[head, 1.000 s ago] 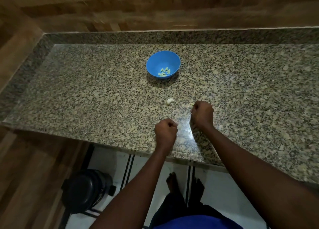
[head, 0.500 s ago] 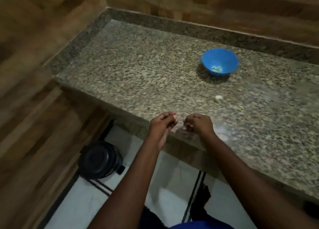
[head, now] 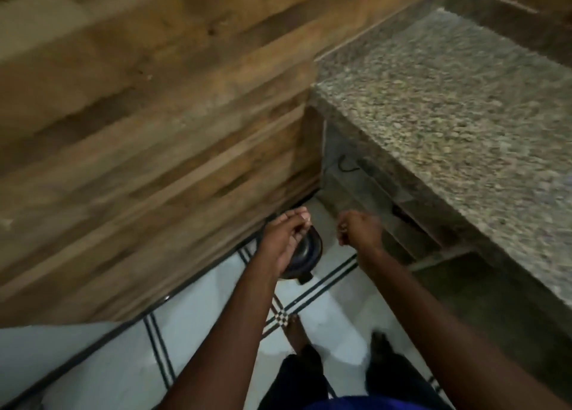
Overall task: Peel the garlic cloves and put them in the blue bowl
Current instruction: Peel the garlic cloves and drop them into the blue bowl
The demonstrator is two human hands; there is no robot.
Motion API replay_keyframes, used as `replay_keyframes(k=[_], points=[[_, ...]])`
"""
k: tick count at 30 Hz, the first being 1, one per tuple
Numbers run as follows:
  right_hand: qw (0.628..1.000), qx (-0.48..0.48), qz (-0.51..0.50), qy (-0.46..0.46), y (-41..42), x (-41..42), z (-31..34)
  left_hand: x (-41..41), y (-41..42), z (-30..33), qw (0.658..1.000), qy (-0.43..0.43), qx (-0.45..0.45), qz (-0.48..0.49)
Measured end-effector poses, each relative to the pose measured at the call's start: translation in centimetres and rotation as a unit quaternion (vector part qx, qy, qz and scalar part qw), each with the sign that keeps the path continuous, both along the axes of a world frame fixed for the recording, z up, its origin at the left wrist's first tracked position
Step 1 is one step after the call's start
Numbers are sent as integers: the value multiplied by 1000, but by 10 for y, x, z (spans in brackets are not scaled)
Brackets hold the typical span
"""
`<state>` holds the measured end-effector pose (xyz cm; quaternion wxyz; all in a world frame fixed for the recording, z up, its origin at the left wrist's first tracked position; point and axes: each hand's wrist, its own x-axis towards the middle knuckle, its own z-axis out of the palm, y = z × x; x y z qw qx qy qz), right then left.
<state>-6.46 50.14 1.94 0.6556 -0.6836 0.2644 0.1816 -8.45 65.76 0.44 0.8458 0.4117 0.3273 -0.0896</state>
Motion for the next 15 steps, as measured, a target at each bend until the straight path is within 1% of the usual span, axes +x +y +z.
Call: replay_keyframes(k=[3, 7, 13, 15], points=[[998, -27, 36, 37, 49, 13, -8, -2, 52, -10, 999, 21, -6, 40], [990, -32, 102, 89, 94, 34, -44, -4, 97, -30, 995, 41, -11, 89], [980, -54, 124, 148, 127, 57, -117, 0, 133, -78, 992, 72, -3, 103], [979, -58, 102, 168, 134, 63, -140, 8, 137, -100, 991, 90, 0, 96]])
